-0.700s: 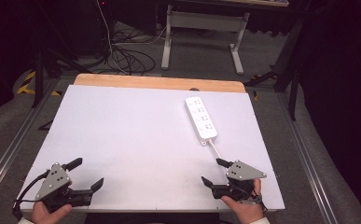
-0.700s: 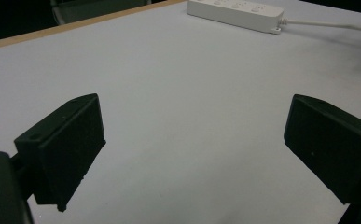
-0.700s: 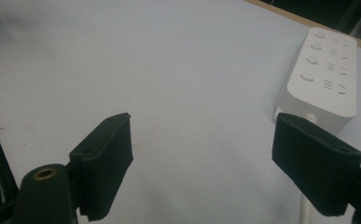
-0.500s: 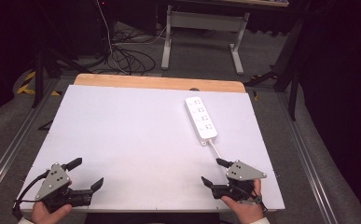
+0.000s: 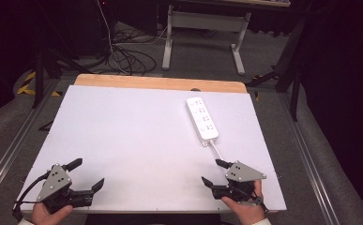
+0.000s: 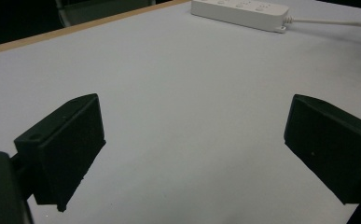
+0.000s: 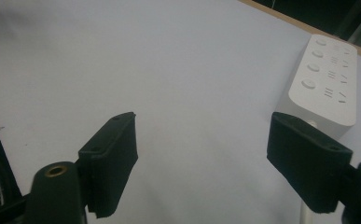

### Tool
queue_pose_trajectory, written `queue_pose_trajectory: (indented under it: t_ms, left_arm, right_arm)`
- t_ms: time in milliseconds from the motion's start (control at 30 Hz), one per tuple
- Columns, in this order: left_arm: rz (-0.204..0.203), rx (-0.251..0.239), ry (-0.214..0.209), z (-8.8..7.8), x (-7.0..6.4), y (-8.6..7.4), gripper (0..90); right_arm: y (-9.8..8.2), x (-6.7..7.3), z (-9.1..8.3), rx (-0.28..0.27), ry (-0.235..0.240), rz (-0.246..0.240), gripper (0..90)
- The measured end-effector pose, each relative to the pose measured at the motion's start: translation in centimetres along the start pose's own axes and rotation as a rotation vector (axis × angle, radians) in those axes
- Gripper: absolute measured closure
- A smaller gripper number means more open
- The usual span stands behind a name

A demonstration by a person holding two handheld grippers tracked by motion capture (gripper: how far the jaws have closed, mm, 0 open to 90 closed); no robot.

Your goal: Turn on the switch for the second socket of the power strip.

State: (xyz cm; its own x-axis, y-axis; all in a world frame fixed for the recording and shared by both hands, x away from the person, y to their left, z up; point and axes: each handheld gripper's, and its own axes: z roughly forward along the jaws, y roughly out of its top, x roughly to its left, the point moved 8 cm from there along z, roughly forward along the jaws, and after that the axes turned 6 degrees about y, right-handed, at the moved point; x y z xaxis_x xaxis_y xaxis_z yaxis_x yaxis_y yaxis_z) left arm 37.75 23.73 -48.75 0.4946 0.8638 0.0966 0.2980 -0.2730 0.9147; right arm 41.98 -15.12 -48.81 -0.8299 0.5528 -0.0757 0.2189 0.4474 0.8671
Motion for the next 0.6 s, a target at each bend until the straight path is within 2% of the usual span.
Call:
queue_pose_trajectory:
  t_ms: [100,333,433,600]
  left_arm:
    - [0.001,0.001,0.001,0.0,0.0,0.0,5.3]
    - [-0.001,0.000,0.004,0.0,0.0,0.0,5.3]
    - [0.000,0.002,0.006,0.0,0.0,0.0,5.3]
    - [-0.002,0.004,0.010,0.1,0.1,0.0,5.3]
  right_arm:
    - [0.2,0.0,0.0,0.008,0.013,0.004,31.4]
    - [1.2,-0.1,-0.4,0.019,0.018,0.007,35.9]
    - [1.8,-0.1,-0.6,0.022,0.015,-0.005,36.0]
    - [2.4,-0.6,-0.6,0.032,0.012,0.003,36.0]
